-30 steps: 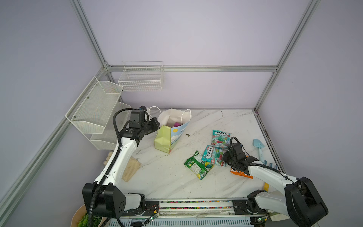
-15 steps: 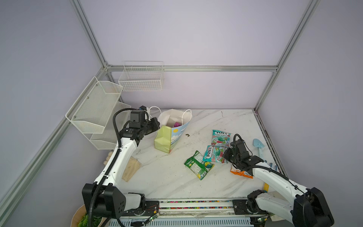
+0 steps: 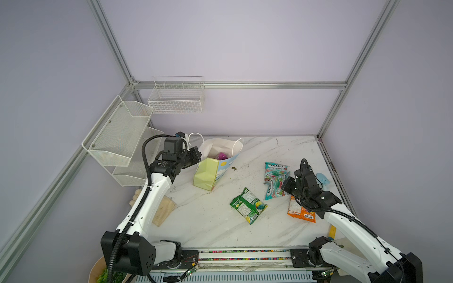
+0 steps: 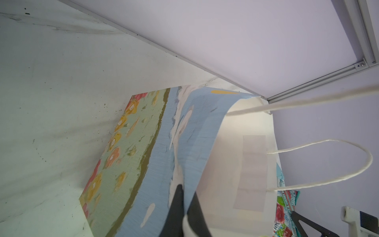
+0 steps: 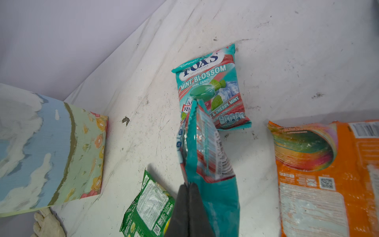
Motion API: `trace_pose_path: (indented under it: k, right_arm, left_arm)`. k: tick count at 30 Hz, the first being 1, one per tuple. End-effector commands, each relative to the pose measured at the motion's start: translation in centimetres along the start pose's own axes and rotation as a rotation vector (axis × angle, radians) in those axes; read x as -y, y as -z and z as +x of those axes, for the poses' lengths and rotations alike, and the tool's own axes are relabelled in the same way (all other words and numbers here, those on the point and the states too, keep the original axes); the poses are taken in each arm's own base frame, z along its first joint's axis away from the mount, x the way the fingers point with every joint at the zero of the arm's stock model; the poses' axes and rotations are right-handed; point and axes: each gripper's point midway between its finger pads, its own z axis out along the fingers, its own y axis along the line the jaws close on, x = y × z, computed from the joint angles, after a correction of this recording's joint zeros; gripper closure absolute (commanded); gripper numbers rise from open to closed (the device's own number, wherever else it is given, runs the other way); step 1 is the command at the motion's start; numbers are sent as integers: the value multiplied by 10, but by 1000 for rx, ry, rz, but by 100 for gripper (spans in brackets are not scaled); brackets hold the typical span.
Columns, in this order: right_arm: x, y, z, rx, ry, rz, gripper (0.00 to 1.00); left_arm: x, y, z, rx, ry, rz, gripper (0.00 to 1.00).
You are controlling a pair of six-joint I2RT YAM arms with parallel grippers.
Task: Place the snacks into the paper bag
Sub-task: Pick up the snack at the center of the table.
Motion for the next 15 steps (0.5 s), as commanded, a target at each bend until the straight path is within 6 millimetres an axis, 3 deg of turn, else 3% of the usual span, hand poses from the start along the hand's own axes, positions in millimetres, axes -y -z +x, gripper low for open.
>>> trace_pose_path:
  k: [1,15]
  right_arm:
    - [-12,19,-24,71,15,-23,100]
    - [-56,60,-68,159,63,-117,100]
  left_arm:
    - [9,6,5,8,-38,23,100]
    - [19,1,8,3,-65,18,100]
